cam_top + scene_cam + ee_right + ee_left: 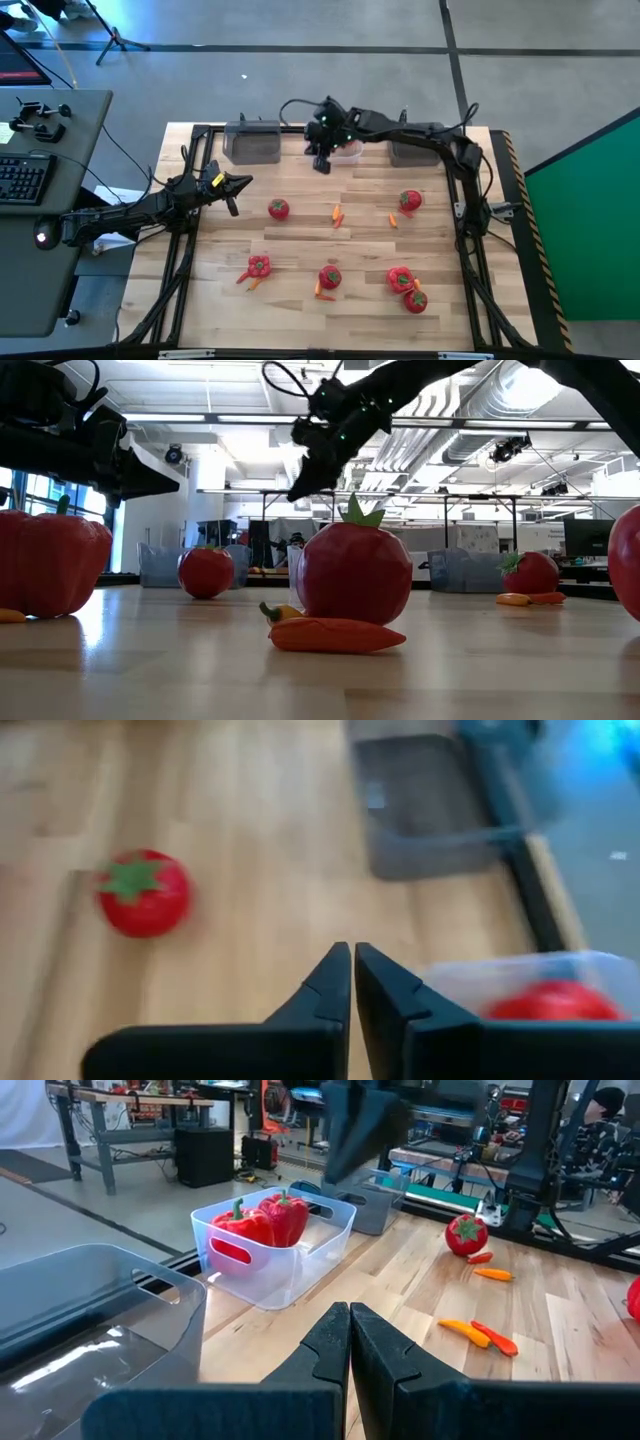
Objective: Sort produce into baskets
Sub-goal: Put the red tomato into the right black bin, then put the red bell pepper into the transparent bin
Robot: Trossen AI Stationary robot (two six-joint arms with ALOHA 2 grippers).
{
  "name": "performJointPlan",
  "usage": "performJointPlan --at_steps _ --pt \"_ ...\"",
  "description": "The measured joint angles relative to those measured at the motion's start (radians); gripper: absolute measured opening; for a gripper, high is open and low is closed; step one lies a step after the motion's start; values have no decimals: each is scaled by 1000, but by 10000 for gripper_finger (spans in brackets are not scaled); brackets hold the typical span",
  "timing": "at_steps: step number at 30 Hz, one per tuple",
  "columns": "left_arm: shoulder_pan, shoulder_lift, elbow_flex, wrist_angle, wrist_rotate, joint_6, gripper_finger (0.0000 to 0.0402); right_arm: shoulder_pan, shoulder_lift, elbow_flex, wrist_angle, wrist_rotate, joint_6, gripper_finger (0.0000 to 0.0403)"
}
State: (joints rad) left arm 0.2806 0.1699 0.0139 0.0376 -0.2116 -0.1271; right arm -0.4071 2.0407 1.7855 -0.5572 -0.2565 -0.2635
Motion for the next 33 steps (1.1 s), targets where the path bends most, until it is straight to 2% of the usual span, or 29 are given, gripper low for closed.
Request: performJointPlan --at_steps 7,19,24,27,33 --pt "0 0 0 0 0 7 0 115 50 -1 83 12 104 2" --pt "0 0 0 -9 57 -1 0 282 140 -1 193 224 282 0" --pt "0 0 0 -10 103 -3 0 315 216 -1 298 186 282 0" --pt "0 0 0 -12 115 -10 0 320 267 -1 376 123 280 0" --pt "0 0 0 -16 116 37 0 333 329 -1 472 89 245 0"
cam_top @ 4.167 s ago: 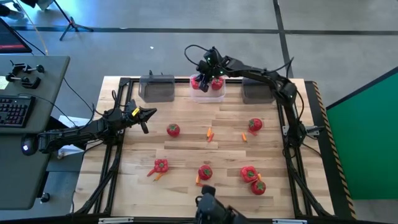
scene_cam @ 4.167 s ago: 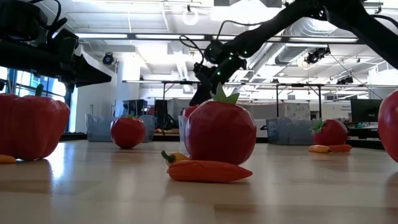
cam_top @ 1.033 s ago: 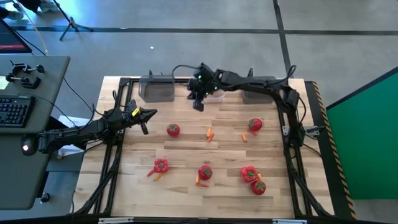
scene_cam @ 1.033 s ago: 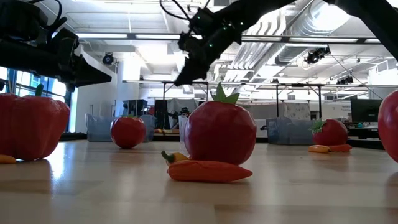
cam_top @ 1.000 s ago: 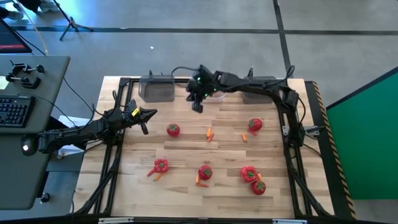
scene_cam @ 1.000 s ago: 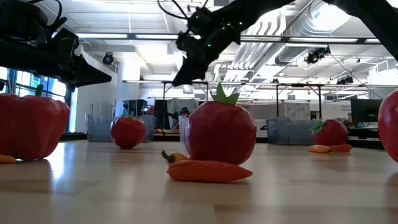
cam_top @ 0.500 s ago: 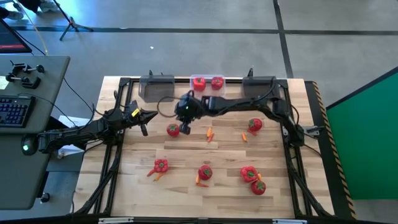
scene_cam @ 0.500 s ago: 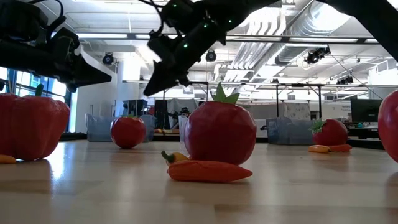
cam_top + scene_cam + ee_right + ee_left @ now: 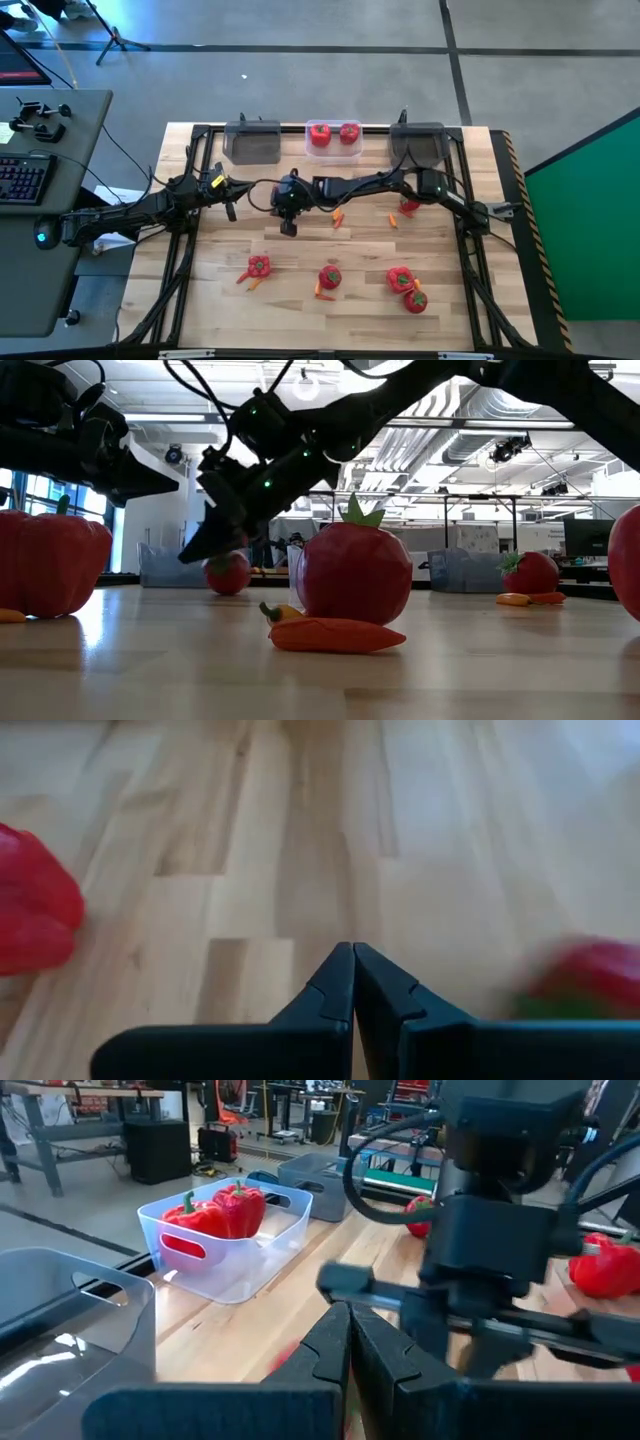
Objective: Sort produce into baskets
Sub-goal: Put the red bell pepper into the transparent bin
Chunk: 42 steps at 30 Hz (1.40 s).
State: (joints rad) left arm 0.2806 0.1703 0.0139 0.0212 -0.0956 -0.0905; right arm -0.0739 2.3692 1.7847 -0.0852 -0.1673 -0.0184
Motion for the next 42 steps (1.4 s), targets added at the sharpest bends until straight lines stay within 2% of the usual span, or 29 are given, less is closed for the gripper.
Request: performJointPlan --at_steps 7,15,24,29,34,42 --pt "0 0 0 -1 0 32 0 24 9 0 54 -10 -28 0" --pt "0 0 0 -1 0 25 0 71 9 0 -15 -23 -24 0" --pt "0 0 0 -2 0 32 0 90 7 0 -22 47 -8 0" --pt "0 0 0 -2 0 42 0 79 -15 -113 23 76 47 0" --pt "0 8 1 -1 2 40 0 79 -137 -233 39 123 83 0" --pt "0 8 1 -2 6 32 0 105 -448 -498 -5 204 174 0"
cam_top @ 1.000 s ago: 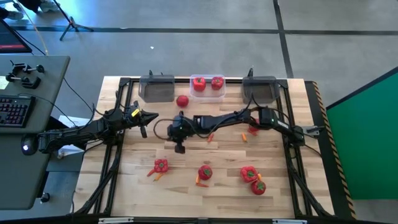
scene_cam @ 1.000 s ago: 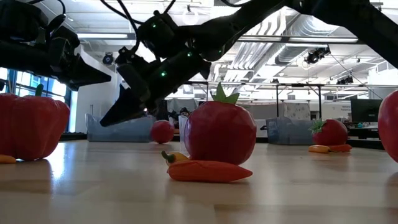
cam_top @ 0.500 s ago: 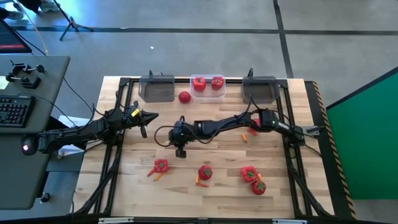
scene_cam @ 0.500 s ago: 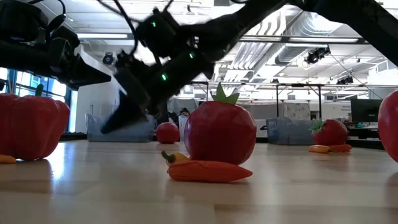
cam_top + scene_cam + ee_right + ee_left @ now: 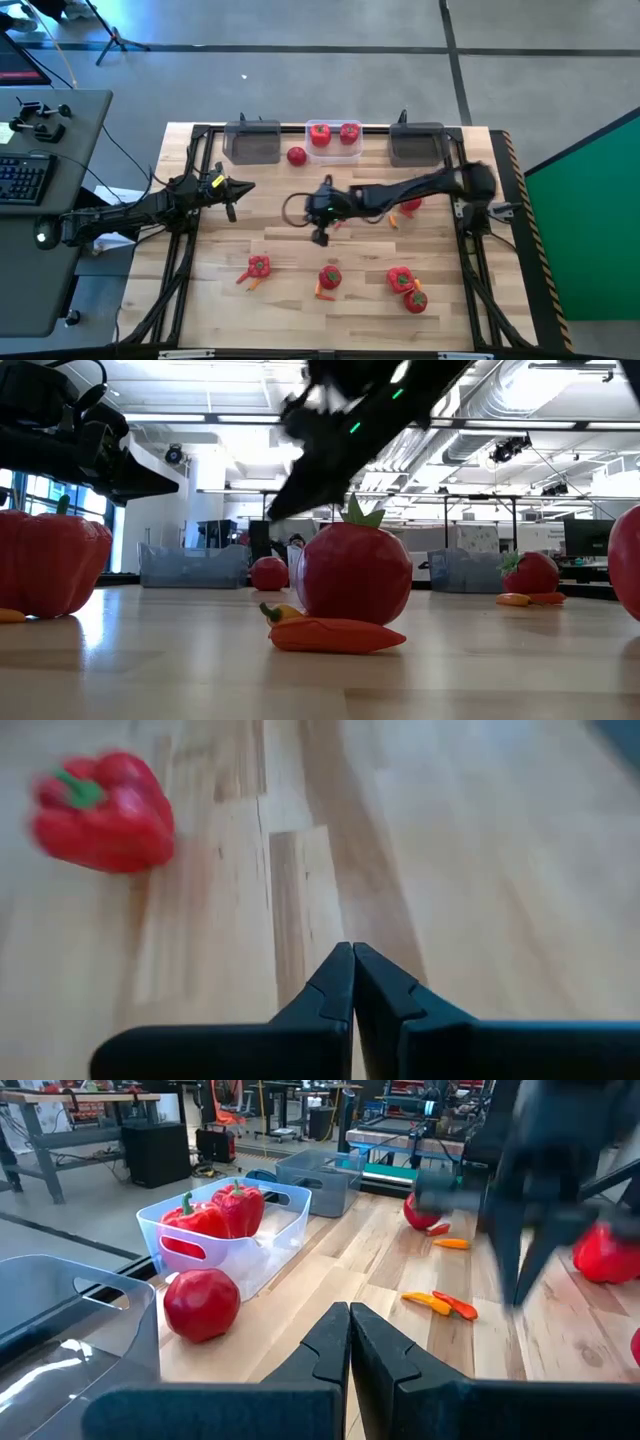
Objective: Sort produce into baskets
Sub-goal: Put the red bell pepper into the transparent bin
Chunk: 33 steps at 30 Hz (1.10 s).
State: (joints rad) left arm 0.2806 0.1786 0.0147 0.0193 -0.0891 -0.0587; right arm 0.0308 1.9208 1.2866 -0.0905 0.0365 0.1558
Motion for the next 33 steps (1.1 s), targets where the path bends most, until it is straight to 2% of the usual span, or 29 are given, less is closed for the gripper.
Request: performJointPlan --at_steps 5,9,15,19,27,33 --pt "0 1 0 0 0 -10 0 66 -192 -100 -206 85 117 0" --pt "0 2 0 0 0 -37 0 149 -324 -98 -421 132 244 0" --pt "0 13 0 -1 4 -61 0 294 -444 -98 -665 172 470 5" --pt "0 31 0 -2 3 -60 0 385 -456 -96 -813 169 633 35" --pt "0 72 0 -1 3 -53 0 541 -451 -46 -974 97 835 136" --pt "0 94 0 -1 3 -53 0 618 -429 -44 -1026 56 884 149"
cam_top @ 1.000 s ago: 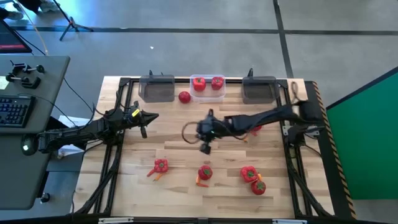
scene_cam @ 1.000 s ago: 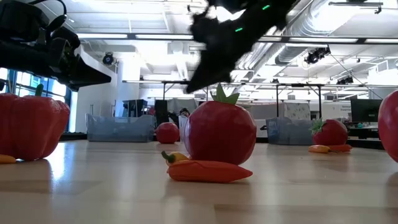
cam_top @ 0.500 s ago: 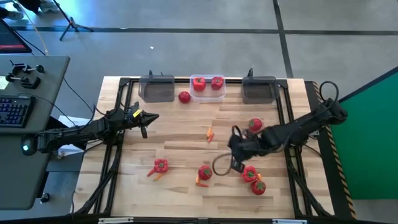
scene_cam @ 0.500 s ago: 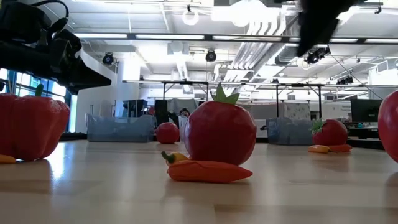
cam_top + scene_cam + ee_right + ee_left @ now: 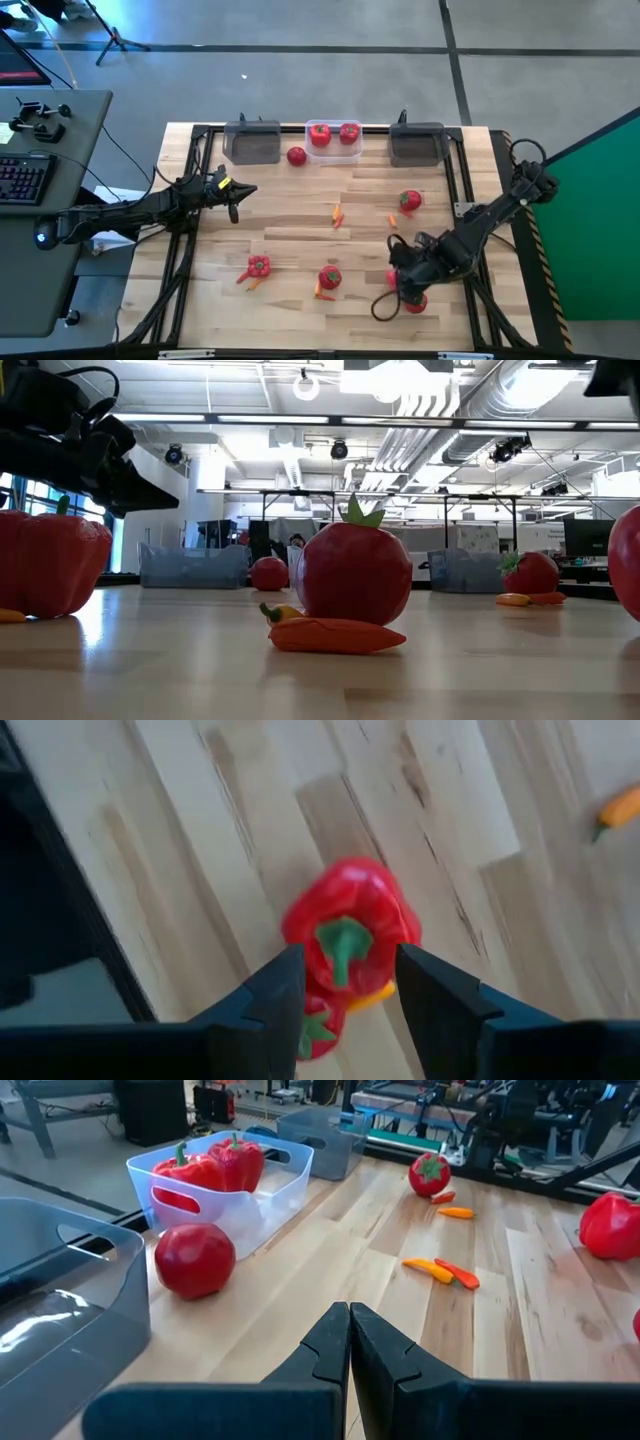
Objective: Sort produce into baskets
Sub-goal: Put the red bell pepper into the transparent bin
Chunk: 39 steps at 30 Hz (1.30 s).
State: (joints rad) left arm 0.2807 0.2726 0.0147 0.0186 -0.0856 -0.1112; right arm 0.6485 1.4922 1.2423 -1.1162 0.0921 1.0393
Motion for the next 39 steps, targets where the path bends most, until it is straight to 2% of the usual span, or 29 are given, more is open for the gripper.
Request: performJointPlan --at_steps 12,19,31,39 --pt "0 22 0 0 -1 -8 0 49 116 0 -41 -24 -52 149" --pt "0 22 0 0 -2 -9 0 48 124 0 -31 -24 -51 148" --pt "0 22 0 0 -8 -15 0 48 124 0 -6 -31 -45 89" --pt "0 22 0 0 -8 -18 0 48 130 -4 -7 -23 -19 107"
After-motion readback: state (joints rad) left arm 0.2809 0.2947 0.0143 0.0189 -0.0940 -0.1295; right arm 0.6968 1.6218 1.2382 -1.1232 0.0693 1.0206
